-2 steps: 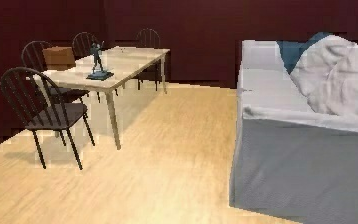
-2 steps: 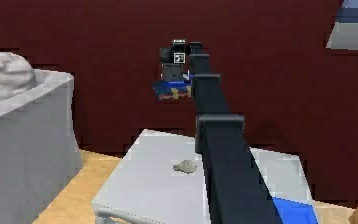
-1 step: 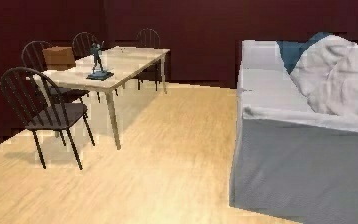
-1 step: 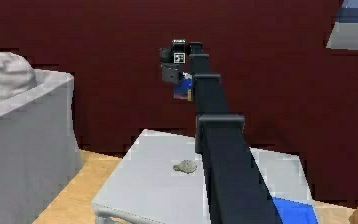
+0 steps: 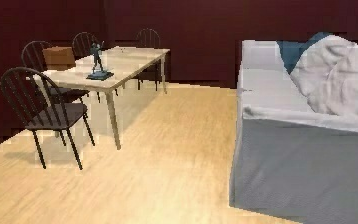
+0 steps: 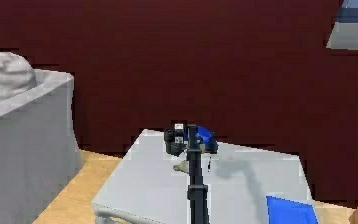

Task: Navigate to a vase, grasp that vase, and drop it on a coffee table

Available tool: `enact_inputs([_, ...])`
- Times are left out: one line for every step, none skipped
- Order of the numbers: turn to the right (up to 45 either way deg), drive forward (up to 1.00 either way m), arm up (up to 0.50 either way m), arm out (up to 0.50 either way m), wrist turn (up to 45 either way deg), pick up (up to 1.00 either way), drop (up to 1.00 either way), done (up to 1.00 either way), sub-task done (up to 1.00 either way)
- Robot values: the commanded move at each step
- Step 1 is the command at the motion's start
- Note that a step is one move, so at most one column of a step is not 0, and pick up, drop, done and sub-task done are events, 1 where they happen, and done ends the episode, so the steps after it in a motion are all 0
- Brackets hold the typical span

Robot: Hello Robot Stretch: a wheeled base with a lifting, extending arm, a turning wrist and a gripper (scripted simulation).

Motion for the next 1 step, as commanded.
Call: enact_inputs([0.0,0.00,-0.32,0.00,0.0,0.00,0.00,0.00,0.00])
